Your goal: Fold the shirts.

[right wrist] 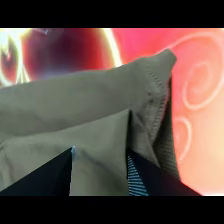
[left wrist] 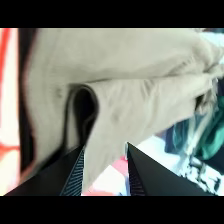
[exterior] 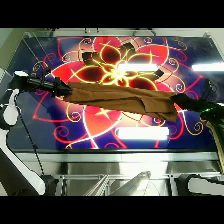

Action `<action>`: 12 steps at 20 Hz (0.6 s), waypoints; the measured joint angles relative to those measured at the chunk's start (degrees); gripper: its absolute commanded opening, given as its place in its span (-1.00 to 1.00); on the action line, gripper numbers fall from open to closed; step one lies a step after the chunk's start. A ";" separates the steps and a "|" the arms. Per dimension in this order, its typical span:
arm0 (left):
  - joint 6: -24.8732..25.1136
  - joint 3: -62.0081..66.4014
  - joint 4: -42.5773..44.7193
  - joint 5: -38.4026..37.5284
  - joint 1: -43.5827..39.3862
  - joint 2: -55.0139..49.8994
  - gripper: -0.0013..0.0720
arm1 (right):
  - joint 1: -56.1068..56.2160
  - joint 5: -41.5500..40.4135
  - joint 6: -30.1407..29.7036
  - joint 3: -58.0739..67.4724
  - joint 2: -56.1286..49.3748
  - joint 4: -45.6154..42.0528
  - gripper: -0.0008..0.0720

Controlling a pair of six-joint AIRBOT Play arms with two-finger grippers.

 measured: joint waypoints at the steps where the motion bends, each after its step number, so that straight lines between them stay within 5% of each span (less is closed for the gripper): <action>1: -0.66 1.18 -0.02 -1.40 0.33 -0.20 -0.21 | -0.44 1.05 0.13 0.61 0.50 -2.16 0.65; 6: -5.46 8.39 -0.42 -7.08 2.40 -0.46 -0.22 | -3.28 3.63 9.14 4.63 2.99 -16.35 0.78; 9: -7.04 9.99 -0.44 -8.22 2.16 0.79 -0.96 | -3.87 3.26 14.40 5.73 1.55 -21.31 0.78; 12: -7.63 8.68 -0.46 -7.76 0.57 2.27 -0.97 | -2.99 4.79 17.20 6.12 -1.77 -22.36 0.77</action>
